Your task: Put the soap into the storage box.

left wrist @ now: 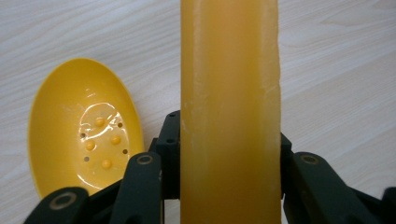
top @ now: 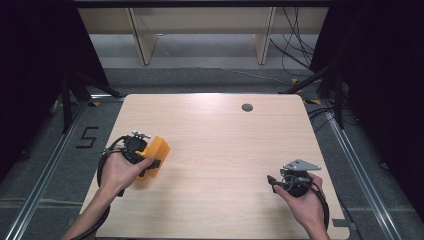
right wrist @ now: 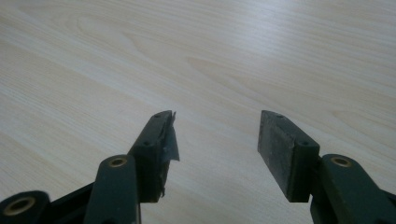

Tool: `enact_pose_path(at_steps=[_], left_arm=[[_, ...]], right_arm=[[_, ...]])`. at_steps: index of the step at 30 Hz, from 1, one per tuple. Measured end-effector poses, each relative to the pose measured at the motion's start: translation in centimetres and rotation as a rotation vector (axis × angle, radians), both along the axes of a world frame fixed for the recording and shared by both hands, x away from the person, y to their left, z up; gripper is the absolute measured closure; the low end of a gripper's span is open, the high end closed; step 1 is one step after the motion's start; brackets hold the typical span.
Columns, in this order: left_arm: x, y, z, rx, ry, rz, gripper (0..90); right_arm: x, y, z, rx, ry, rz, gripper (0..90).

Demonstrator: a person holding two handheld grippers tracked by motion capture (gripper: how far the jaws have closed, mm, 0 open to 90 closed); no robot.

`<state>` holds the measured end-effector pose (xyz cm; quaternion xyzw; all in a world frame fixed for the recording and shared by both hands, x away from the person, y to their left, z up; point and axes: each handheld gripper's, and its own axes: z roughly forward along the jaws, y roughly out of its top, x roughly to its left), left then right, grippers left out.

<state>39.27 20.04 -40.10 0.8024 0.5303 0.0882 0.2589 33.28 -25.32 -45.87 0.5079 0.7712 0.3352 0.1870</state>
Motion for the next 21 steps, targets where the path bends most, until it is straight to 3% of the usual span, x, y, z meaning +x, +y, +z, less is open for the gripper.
enact_pose_path(at_steps=[19, 21], left_arm=[[0.5, 1.6, 0.3, -0.018, -0.003, 0.056, 60.6], [0.6, 1.8, 0.4, -0.013, -0.018, 0.071, 60.5]], right_arm=[[0.0, 0.1, -0.1, 0.014, -0.002, -0.007, 46.1], [0.0, -0.1, 0.0, -0.001, -0.004, -0.002, 46.1]])
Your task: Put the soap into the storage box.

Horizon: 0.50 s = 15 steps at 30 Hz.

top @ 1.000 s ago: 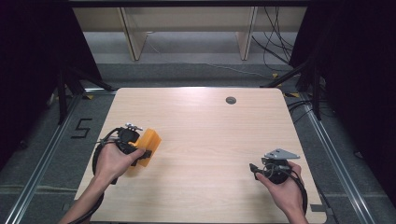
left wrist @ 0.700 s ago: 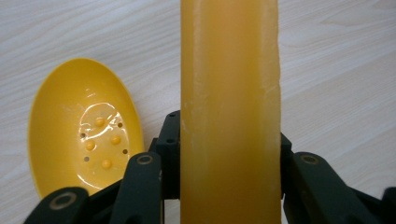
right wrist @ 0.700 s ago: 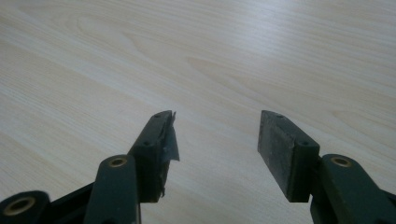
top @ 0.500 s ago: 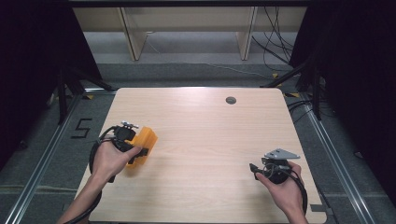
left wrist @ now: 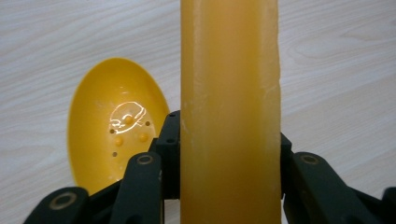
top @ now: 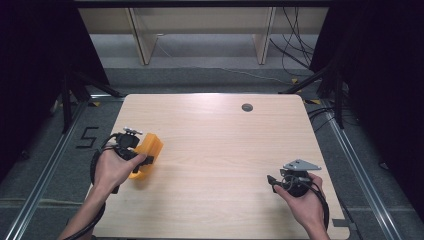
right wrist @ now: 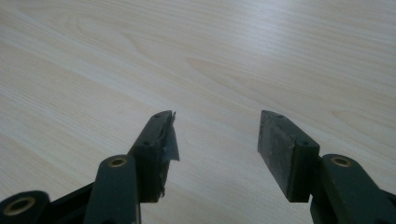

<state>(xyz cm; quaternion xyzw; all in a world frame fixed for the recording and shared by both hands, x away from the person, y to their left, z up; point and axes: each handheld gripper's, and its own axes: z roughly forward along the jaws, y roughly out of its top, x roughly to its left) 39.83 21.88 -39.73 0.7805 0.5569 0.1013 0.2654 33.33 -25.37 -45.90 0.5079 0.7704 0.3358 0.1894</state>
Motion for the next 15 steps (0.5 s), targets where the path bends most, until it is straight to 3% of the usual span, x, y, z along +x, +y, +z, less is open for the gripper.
enact_pose_path(at_steps=[3, 13, 15], left_arm=[[0.2, 0.3, 0.3, 0.008, 0.014, 0.013, 60.5], [0.4, 1.2, 0.4, 0.008, -0.005, 0.058, 60.5], [0.5, 1.4, 0.4, 0.013, 0.009, 0.059, 60.5]], right_arm=[[0.0, 0.0, 0.0, 0.001, -0.002, -0.002, 46.1], [0.0, 0.0, 0.0, -0.003, -0.008, -0.006, 46.1], [0.0, 0.0, 0.0, -0.002, -0.007, -0.005, 46.1]])
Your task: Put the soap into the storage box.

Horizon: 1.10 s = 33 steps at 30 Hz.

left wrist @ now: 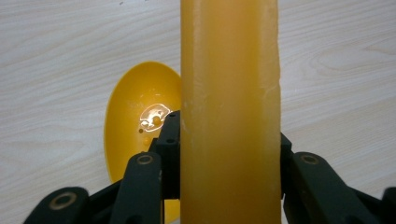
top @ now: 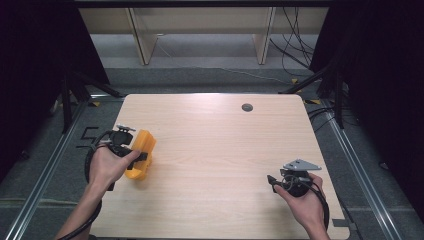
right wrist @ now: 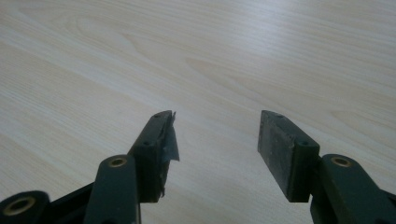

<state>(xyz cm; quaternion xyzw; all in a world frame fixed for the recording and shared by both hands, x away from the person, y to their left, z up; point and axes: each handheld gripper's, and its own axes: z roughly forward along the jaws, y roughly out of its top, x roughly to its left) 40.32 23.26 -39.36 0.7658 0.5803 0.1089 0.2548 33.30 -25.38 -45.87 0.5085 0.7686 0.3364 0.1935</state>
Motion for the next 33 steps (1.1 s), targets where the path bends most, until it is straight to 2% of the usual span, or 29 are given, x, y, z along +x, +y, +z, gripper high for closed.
enact_pose_path(at_steps=[14, 15, 17, 19, 21, 22, 23, 25, 30, 33], left_arm=[[0.3, 0.5, -0.4, 0.006, 0.006, 0.023, 60.5], [0.3, 0.5, -0.5, 0.005, -0.008, 0.030, 60.5], [0.4, 0.7, -0.5, 0.008, 0.010, 0.028, 60.5], [0.4, 0.7, -0.6, 0.013, 0.000, 0.040, 60.5], [0.4, 0.9, -0.7, 0.012, 0.019, 0.039, 60.5], [0.4, 0.9, -0.7, 0.012, 0.019, 0.039, 60.5], [0.4, 0.9, -0.9, 0.013, -0.003, 0.048, 60.5], [0.4, 0.9, -0.8, 0.022, 0.011, 0.053, 60.5], [0.5, 1.0, -0.9, 0.018, 0.013, 0.056, 60.5], [0.6, 1.2, -1.0, 0.024, 0.016, 0.057, 60.5]], right_arm=[[0.0, 0.0, 0.0, 0.003, 0.000, -0.001, 46.1], [0.0, 0.0, 0.0, 0.003, -0.001, -0.001, 46.0], [0.0, 0.0, 0.0, 0.002, -0.001, -0.001, 46.1], [0.0, 0.0, 0.0, -0.004, -0.004, -0.003, 46.1], [0.0, 0.0, 0.0, 0.000, -0.002, 0.002, 46.1], [0.0, 0.0, 0.0, 0.000, -0.002, 0.002, 46.1], [0.0, 0.0, 0.0, -0.002, 0.000, 0.000, 46.0], [0.0, 0.0, 0.0, -0.001, 0.001, 0.001, 46.0], [0.0, 0.0, 0.0, -0.001, -0.001, 0.003, 46.0], [-0.1, 0.1, 0.0, 0.006, 0.019, -0.012, 46.0]])
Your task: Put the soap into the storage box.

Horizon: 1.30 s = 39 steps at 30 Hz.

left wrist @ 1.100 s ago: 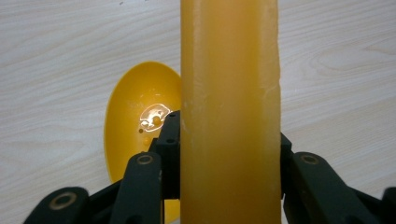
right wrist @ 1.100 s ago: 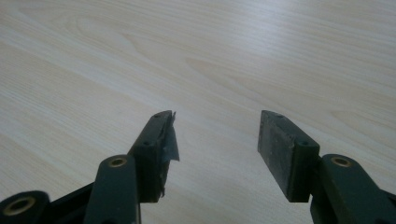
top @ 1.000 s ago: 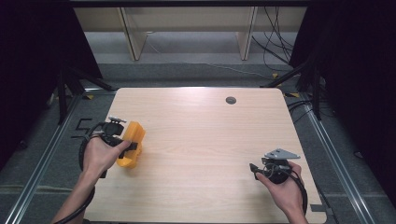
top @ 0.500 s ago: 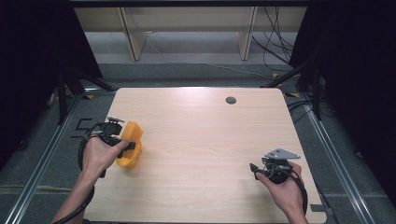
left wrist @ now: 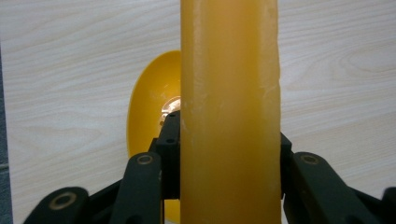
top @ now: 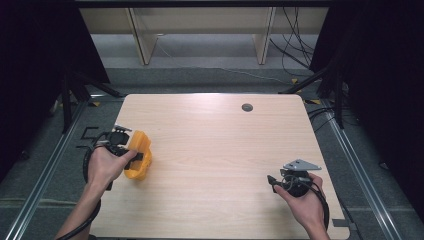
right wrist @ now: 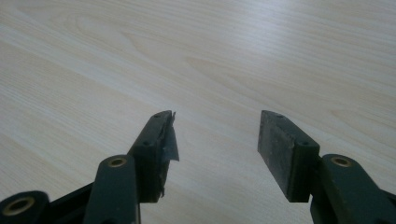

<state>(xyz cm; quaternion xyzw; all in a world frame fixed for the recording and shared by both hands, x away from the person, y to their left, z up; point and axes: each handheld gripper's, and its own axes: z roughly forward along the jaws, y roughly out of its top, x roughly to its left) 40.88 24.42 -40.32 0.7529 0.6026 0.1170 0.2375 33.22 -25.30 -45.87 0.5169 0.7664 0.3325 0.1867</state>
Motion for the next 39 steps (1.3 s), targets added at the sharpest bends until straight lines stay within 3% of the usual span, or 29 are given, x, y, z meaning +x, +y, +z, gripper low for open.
enact_pose_path(at_steps=[18, 19, 20, 22, 23, 24, 27, 30, 31, 32, 33, 34, 35, 39], left_arm=[[0.4, 0.4, -1.1, 0.034, 0.021, 0.028, 60.5], [0.3, 0.2, -1.2, 0.020, 0.024, 0.052, 60.5], [0.5, 0.4, -1.2, 0.037, 0.029, 0.023, 60.5], [0.5, 0.3, -1.5, 0.034, 0.027, 0.027, 60.5], [0.5, 0.1, -1.7, 0.021, 0.026, 0.054, 60.5], [0.6, 0.4, -1.6, 0.044, 0.037, 0.020, 60.5], [0.7, 0.4, -1.7, 0.048, 0.038, 0.025, 60.5], [0.7, 0.4, -1.8, 0.043, 0.037, 0.026, 60.5], [0.6, 0.2, -2.0, 0.022, 0.025, 0.051, 60.5], [0.7, 0.2, -1.9, 0.037, 0.047, 0.052, 60.5], [0.7, 0.2, -1.9, 0.037, 0.048, 0.052, 60.5], [0.8, 0.4, -2.1, 0.044, 0.021, 0.026, 60.5], [0.7, 0.2, -2.2, 0.035, 0.032, 0.049, 60.5], [0.7, 0.2, -2.3, 0.034, 0.037, 0.049, 60.5]], right_arm=[[0.1, -0.1, 0.0, -0.006, -0.005, 0.012, 46.0], [0.1, -0.1, 0.0, -0.006, -0.006, 0.013, 46.0], [0.1, -0.1, 0.0, -0.005, -0.005, 0.011, 46.0], [0.1, -0.1, 0.0, -0.004, -0.006, 0.013, 46.0], [0.0, 0.0, 0.0, 0.001, 0.004, 0.007, 46.0], [0.0, 0.0, 0.0, 0.006, 0.002, 0.007, 46.0], [0.0, 0.0, 0.0, 0.000, 0.005, 0.007, 46.0], [0.0, 0.0, 0.0, -0.003, 0.000, 0.009, 46.0], [0.1, -0.1, -0.1, -0.012, -0.016, 0.023, 46.0], [0.1, -0.1, -0.1, -0.010, -0.015, 0.023, 45.9], [0.1, -0.1, -0.1, -0.010, -0.015, 0.023, 45.9], [0.1, -0.1, -0.1, -0.010, -0.014, 0.023, 45.9], [0.1, -0.1, -0.1, -0.010, -0.015, 0.023, 45.9], [0.2, -0.2, -0.2, -0.021, -0.029, 0.036, 45.9]])
